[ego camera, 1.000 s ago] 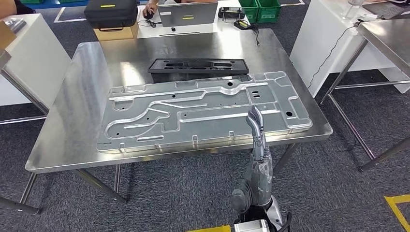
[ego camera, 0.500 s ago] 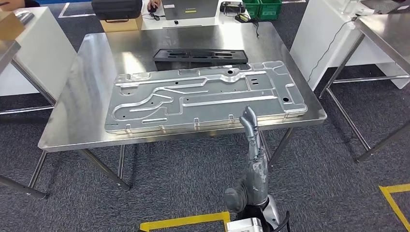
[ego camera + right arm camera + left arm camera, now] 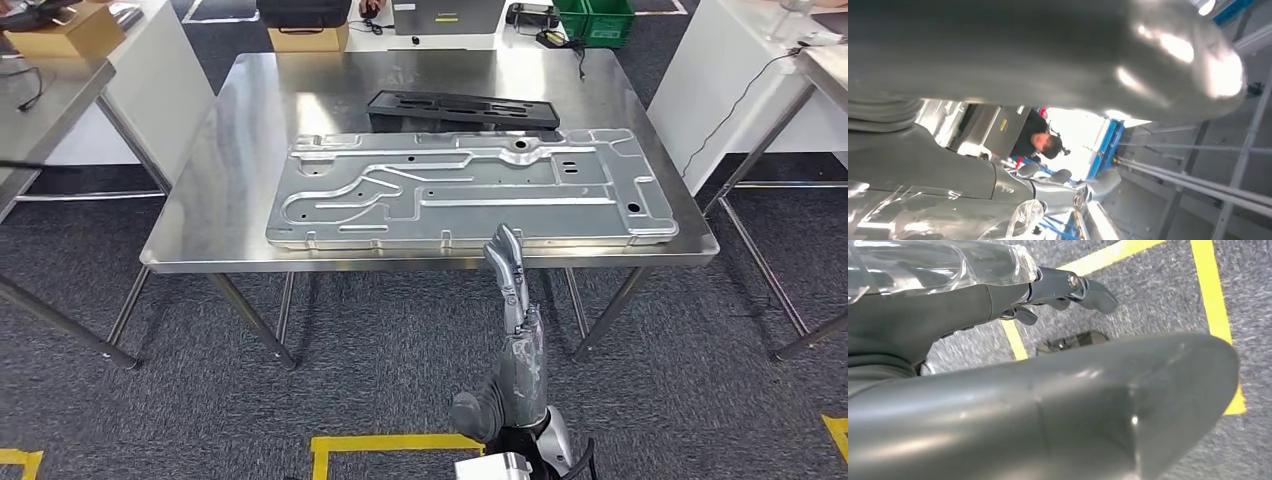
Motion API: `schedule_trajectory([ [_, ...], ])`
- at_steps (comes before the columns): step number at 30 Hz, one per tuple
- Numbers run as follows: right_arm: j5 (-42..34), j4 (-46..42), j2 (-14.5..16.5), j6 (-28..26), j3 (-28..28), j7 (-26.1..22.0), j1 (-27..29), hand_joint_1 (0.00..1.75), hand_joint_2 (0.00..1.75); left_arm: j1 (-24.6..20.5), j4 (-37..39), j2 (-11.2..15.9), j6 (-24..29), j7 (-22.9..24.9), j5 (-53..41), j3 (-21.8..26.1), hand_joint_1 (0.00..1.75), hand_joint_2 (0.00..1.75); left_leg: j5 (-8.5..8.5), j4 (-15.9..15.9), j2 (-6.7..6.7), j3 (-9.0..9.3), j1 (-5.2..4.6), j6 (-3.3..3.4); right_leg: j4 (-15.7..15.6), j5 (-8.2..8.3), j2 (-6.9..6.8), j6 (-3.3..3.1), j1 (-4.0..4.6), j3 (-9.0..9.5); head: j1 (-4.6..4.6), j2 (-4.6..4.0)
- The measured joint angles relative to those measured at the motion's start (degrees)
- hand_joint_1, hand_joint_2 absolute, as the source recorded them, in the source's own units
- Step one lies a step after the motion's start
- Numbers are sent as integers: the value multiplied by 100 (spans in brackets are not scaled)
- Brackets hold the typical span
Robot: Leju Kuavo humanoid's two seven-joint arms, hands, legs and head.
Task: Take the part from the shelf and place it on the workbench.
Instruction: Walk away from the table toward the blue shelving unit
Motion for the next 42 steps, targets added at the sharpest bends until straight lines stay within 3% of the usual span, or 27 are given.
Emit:
schedule_trajectory([
  [1,-1,1,1,0,0,-1,1,0,0,8,0,2,0,-2,-1,-1,0,0,11,10,-52,-35,13,-31,1,10,-63,-16,-5,-17,1,0],
  [3,-1,2,3,0,0,0,-1,0,0,21,0,2,1,-4,-1,-2,0,0,-100,181,25,-147,16,-103,-20,38,-202,-63,-31,-32,-17,-1],
  [4,-2,3,4,0,1,0,-1,0,0,20,0,2,1,-5,-1,-2,0,0,-253,431,122,-269,23,-142,-31,51,-281,-85,-45,-40,-32,-1],
  [6,-4,6,3,0,0,2,5,0,0,14,0,-2,1,-7,-1,-2,0,0,-670,1262,305,-653,58,-229,-29,59,-443,-105,-39,-58,-62,-1],
  [8,-6,15,2,0,1,6,8,0,0,25,0,-1,2,-6,-5,-4,0,0,-850,1837,355,-903,96,-289,-27,61,-601,-105,-35,-70,-63,-1],
  [9,-7,19,2,0,2,8,8,0,0,33,0,-1,4,-5,-8,-5,0,0,-771,1773,372,-853,110,-304,-26,62,-670,-103,-35,-70,-63,-1],
  [10,-8,23,2,0,3,10,6,0,0,37,0,-1,6,-5,-10,-7,0,0,-605,1477,408,-688,122,-311,-26,62,-737,-99,-36,-65,-63,-1],
  [13,-9,26,2,0,5,10,-4,0,0,8,0,-1,14,-5,-25,-8,0,0,-126,235,735,-41,90,-255,-17,54,-899,-43,-3,-46,-61,-1],
  [14,-10,26,2,0,7,10,-8,0,0,-1,0,-1,17,-3,-35,-9,0,0,-78,55,805,33,67,-212,-13,52,-941,-12,11,-44,-57,-1],
  [16,-16,27,3,0,14,2,-15,0,0,2,0,-1,30,6,-51,-10,0,0,-62,18,732,0,40,-117,-16,57,-1029,54,15,-42,-47,-1],
  [17,-21,27,3,0,18,-5,-16,0,0,11,0,-3,38,11,-58,-12,0,0,-43,10,681,-10,44,-74,7,32,-1003,92,0,-45,-47,-1],
  [19,-36,27,3,0,26,-26,-16,0,0,11,0,-6,50,20,-69,-15,0,0,15,-14,569,-27,64,13,328,-216,-772,139,-22,-171,-39,-1],
  [21,-48,31,0,0,31,-40,1,0,0,-7,0,-11,55,22,-76,-19,0,0,51,-13,454,-58,66,65,1120,-665,-500,143,-28,-505,-28,-1],
  [22,-51,34,-2,0,33,-45,16,0,0,-11,0,-13,59,22,-77,-22,0,0,61,-10,388,-73,61,77,1540,-841,-450,143,-27,-688,-24,-1],
  [23,-54,42,-4,0,33,-46,27,0,0,-8,0,-15,63,23,-77,-27,0,0,68,-6,318,-84,57,80,1807,-909,-432,143,-27,-808,-22,-1],
  [24,-55,50,-7,0,34,-49,33,0,0,-2,0,-16,69,25,-77,-36,0,0,74,0,244,-89,58,77,1850,-856,-426,143,-30,-822,-19,-1],
  [25,-56,59,-8,0,34,-50,36,0,0,3,0,-16,75,27,-77,-44,0,0,79,9,165,-91,62,69,1645,-694,-411,140,-37,-721,-19,-1],
  [26,-56,66,-9,0,34,-51,35,0,0,3,0,-17,79,28,-78,-52,0,0,81,22,85,-92,69,58,1251,-471,-354,137,-48,-528,-17,-1],
  [28,-56,73,-10,0,34,-51,34,0,0,-10,0,-18,84,31,-79,-66,0,0,75,79,-62,-132,66,9,447,-153,-96,130,-82,-158,-5,0],
  [30,-56,79,-12,0,34,-54,37,0,0,-20,0,-17,85,33,-79,-84,0,0,86,126,-183,-216,72,-68,149,-98,49,108,-82,-52,3,1],
  [32,-56,82,-12,0,35,-56,34,0,0,-2,0,-14,86,35,-79,-100,0,0,105,144,-244,-285,98,-135,140,-83,-70,48,-71,-71,1,0],
  [34,-56,82,-9,0,35,-51,27,0,0,14,0,-11,85,37,-86,-113,0,0,-47,396,-23,-416,92,-190,127,-60,-221,-21,-83,-75,-21,-1],
  [36,-54,84,-10,0,34,-33,36,0,0,-2,0,-10,81,37,-94,-130,0,0,-421,1116,272,-745,88,-244,124,-58,-387,-57,-77,-80,-44,-1],
  [38,-53,89,-13,0,34,-13,43,0,0,-8,0,-12,75,38,-94,-144,0,0,-693,1828,353,-1068,108,-276,125,-62,-558,-66,-64,-87,-46,-1],
  [39,-52,91,-13,0,34,-7,43,0,0,1,0,-13,73,38,-94,-149,0,0,-687,1911,368,-1093,113,-280,125,-64,-636,-65,-62,-88,-47,-1],
  [40,-52,92,-13,0,34,0,43,0,0,10,0,-13,73,39,-94,-151,0,0,-581,1748,391,-994,116,-277,125,-67,-709,-62,-61,-85,-48,-1],
  [42,-50,91,-13,0,34,13,40,0,0,11,0,-12,73,38,-94,-154,0,0,-245,898,576,-526,99,-241,125,-78,-841,-43,-55,-68,-48,-1],
])
